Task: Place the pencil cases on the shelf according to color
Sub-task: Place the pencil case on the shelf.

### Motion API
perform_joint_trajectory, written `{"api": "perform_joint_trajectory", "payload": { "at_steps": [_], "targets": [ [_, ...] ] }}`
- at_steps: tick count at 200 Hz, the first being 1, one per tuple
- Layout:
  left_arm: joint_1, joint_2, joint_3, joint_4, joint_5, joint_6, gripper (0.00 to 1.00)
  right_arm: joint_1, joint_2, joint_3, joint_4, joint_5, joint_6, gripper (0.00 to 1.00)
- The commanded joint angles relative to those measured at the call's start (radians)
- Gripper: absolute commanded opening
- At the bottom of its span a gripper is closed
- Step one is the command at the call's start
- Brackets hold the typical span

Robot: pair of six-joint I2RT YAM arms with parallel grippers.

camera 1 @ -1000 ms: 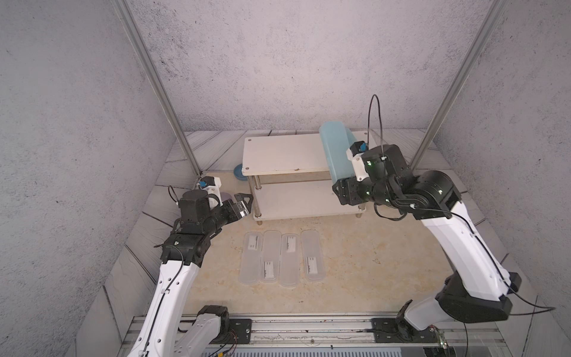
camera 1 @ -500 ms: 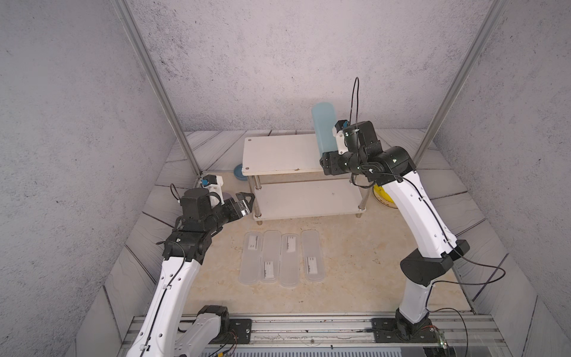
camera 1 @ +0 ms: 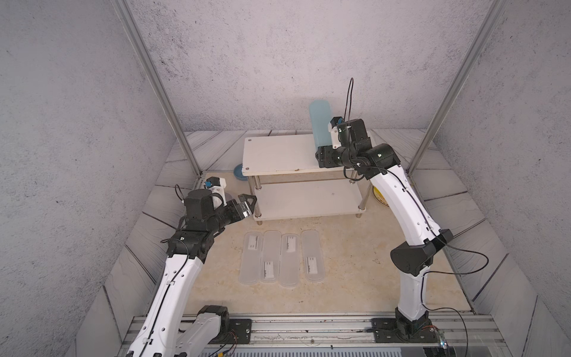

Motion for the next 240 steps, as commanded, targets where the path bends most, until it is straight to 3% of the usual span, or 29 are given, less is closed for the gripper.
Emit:
{"api": "perform_joint_trajectory", "payload": {
  "at_steps": [1, 67, 106, 142, 240],
  "targets": [
    [-0.006, -0.006, -0.015, 0.016, 0.012, 0.005, 0.99, 0.000, 0.006, -0.007, -0.015, -0.019, 0.012, 0.58],
    [-0.005, -0.001, -0.018, 0.022, 0.019, -0.007, 0.99, -0.001, -0.014, -0.001, -0.049, -0.030, 0.020, 0.59],
    [-0.006, -0.001, -0.020, 0.030, 0.021, -0.015, 0.99, 0.000, -0.014, -0.002, -0.067, -0.036, 0.018, 0.77],
    [-0.006, -0.004, -0.027, 0.027, 0.018, -0.012, 0.99, 0.001, -0.014, -0.011, -0.058, -0.038, 0.019, 0.82],
    [-0.005, -0.004, -0.060, 0.032, 0.010, -0.012, 0.99, 0.001, -0.049, -0.054, -0.048, -0.052, 0.017, 0.83]
  ]
}}
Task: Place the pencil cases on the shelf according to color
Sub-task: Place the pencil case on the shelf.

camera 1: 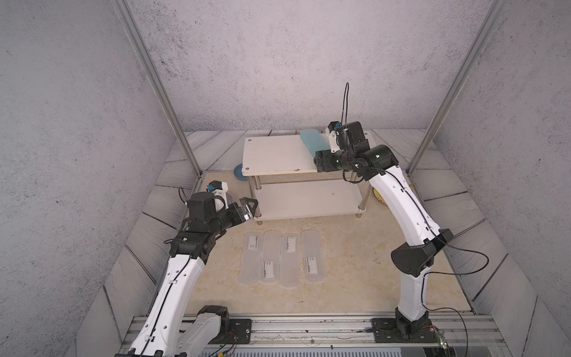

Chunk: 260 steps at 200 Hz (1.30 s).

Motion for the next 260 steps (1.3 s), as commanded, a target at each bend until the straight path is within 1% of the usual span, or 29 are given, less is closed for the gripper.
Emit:
{"api": "perform_joint_trajectory", "payload": {
  "at_steps": [1, 23, 53, 66, 68, 72, 111, 146, 180, 191, 201, 207, 215, 222, 237, 246, 252, 260],
  "targets": [
    [-0.005, -0.004, -0.013, 0.023, -0.001, 0.001, 0.99, 0.001, -0.042, -0.016, -0.022, -0.018, 0.011, 0.83],
    [-0.006, -0.006, -0.016, 0.022, -0.001, 0.001, 0.99, 0.003, -0.055, -0.026, -0.031, -0.020, 0.017, 0.84],
    [-0.006, -0.008, -0.016, 0.022, -0.004, 0.001, 0.99, 0.004, -0.096, -0.095, -0.003, -0.033, 0.023, 0.89],
    [-0.006, -0.007, -0.017, 0.021, -0.004, 0.004, 0.99, 0.004, -0.108, -0.115, 0.011, -0.038, 0.026, 0.93],
    [-0.006, -0.007, -0.016, 0.021, -0.005, 0.004, 0.99, 0.004, -0.110, -0.115, 0.013, -0.039, 0.026, 0.98],
    [-0.006, -0.008, -0.016, 0.020, -0.006, 0.004, 0.99, 0.003, -0.113, -0.117, 0.017, -0.042, 0.025, 1.00],
    [-0.005, -0.009, -0.017, 0.015, -0.008, 0.006, 0.99, 0.004, -0.116, -0.094, 0.050, -0.048, 0.013, 1.00],
    [-0.005, -0.014, -0.014, 0.006, -0.017, 0.011, 0.99, 0.004, -0.109, 0.009, 0.084, -0.048, -0.045, 1.00],
    [-0.005, -0.028, -0.017, -0.012, -0.046, 0.036, 0.99, 0.004, -0.166, 0.032, 0.131, -0.028, -0.093, 1.00],
    [-0.006, -0.031, -0.022, -0.017, -0.052, 0.045, 0.99, 0.003, -0.192, 0.027, 0.127, 0.000, -0.092, 0.96],
    [-0.005, -0.033, -0.025, -0.021, -0.055, 0.048, 0.99, 0.003, -0.215, 0.018, 0.108, 0.035, -0.092, 0.89],
    [-0.005, -0.032, -0.028, -0.024, -0.056, 0.049, 0.99, 0.004, -0.227, 0.011, 0.090, 0.070, -0.088, 0.83],
    [-0.006, -0.032, -0.030, -0.024, -0.054, 0.050, 0.99, 0.003, -0.238, 0.004, 0.054, 0.114, -0.085, 0.71],
    [-0.006, -0.032, -0.033, -0.026, -0.051, 0.049, 0.99, 0.002, -0.248, -0.002, 0.024, 0.153, -0.094, 0.64],
    [-0.005, -0.033, -0.034, -0.026, -0.042, 0.051, 0.98, -0.018, -0.267, -0.030, -0.028, 0.245, -0.104, 0.61],
    [-0.006, -0.035, -0.034, -0.028, -0.039, 0.054, 0.99, -0.059, -0.279, -0.045, -0.055, 0.223, -0.087, 0.57],
    [-0.005, -0.035, -0.030, -0.030, -0.037, 0.055, 0.99, -0.096, -0.285, -0.054, -0.071, 0.182, -0.063, 0.53],
    [-0.006, -0.036, -0.028, -0.034, -0.036, 0.058, 0.99, -0.149, -0.295, -0.077, -0.072, 0.122, -0.032, 0.51]
  ]
}}
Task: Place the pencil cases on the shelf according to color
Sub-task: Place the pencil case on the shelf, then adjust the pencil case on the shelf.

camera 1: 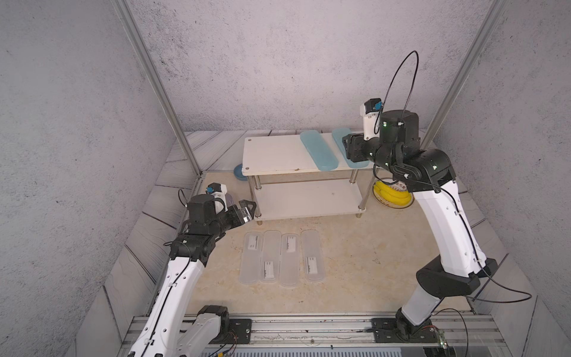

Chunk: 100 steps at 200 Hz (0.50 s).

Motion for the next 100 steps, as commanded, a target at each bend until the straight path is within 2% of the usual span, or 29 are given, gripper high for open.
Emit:
{"api": "perform_joint_trajectory", "payload": {
  "at_steps": [1, 14, 59, 100],
  "targets": [
    [-0.006, -0.014, -0.007, -0.016, 0.008, 0.026, 0.99, -0.114, -0.018, -0.053, -0.090, -0.012, 0.052, 0.51],
    [-0.006, -0.019, -0.009, -0.016, 0.009, 0.026, 0.99, -0.167, -0.027, -0.093, -0.069, -0.095, 0.055, 0.50],
    [-0.005, -0.029, -0.015, -0.023, 0.029, 0.029, 0.99, -0.268, 0.047, -0.108, 0.007, -0.263, 0.071, 0.46],
    [-0.006, -0.050, -0.033, -0.035, 0.029, 0.033, 0.99, -0.303, 0.092, -0.140, 0.083, -0.258, 0.074, 0.46]
  ]
}}
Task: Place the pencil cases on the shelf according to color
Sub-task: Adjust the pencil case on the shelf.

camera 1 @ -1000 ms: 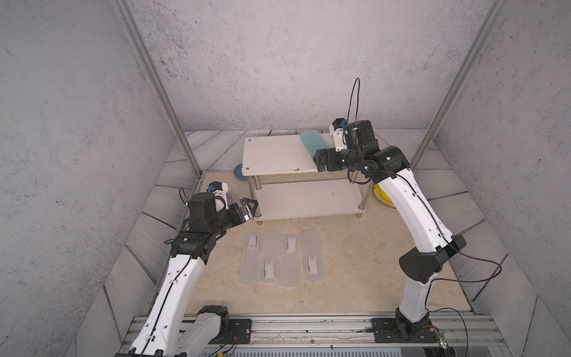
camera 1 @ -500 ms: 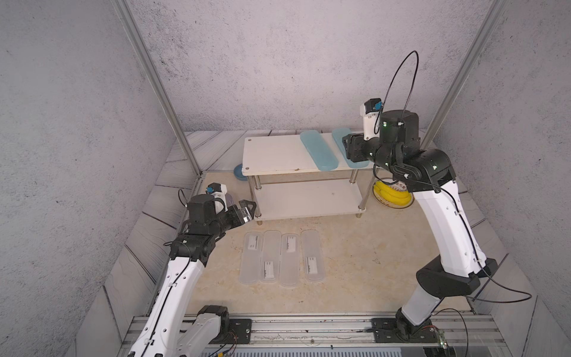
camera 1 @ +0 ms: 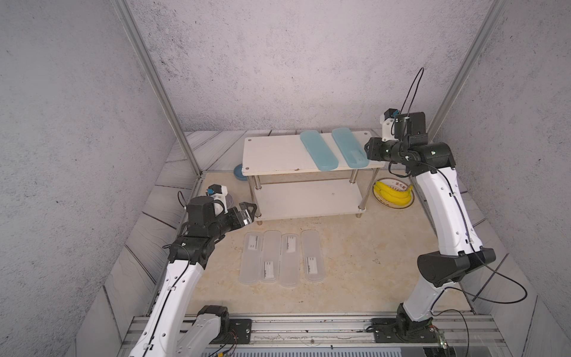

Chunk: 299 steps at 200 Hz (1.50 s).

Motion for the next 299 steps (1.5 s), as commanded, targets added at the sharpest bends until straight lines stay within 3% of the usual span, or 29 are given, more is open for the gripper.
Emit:
{"api": "perform_joint_trajectory", "payload": {
  "at_steps": [1, 111, 156, 174, 191, 227, 266, 299],
  "targets": [
    [-0.005, -0.020, -0.020, -0.015, 0.011, 0.018, 0.99, -0.020, 0.003, -0.024, 0.068, -0.037, 0.017, 0.46],
    [-0.005, -0.022, -0.029, -0.011, 0.022, 0.010, 0.99, -0.040, -0.009, -0.209, 0.224, -0.314, 0.097, 0.46],
    [-0.006, -0.031, -0.038, -0.011, 0.019, 0.005, 0.99, -0.039, -0.055, -0.282, 0.302, -0.352, 0.156, 0.47],
    [-0.005, -0.029, -0.042, -0.005, 0.023, 0.002, 0.99, -0.036, -0.069, -0.299, 0.329, -0.379, 0.179, 0.52],
    [-0.006, -0.030, -0.042, -0.009, 0.023, 0.004, 0.99, -0.031, -0.078, -0.298, 0.331, -0.380, 0.189, 0.71],
    [-0.005, -0.044, -0.031, -0.042, -0.012, 0.038, 0.99, -0.030, -0.132, -0.267, 0.275, -0.264, 0.158, 0.90],
    [-0.006, -0.044, -0.045, -0.040, -0.006, 0.015, 0.99, -0.031, -0.203, -0.216, 0.124, -0.174, 0.110, 0.94],
    [-0.005, -0.056, -0.075, -0.031, -0.013, -0.023, 0.99, -0.027, -0.373, -0.404, 0.069, -0.152, 0.143, 0.93]
  ]
}}
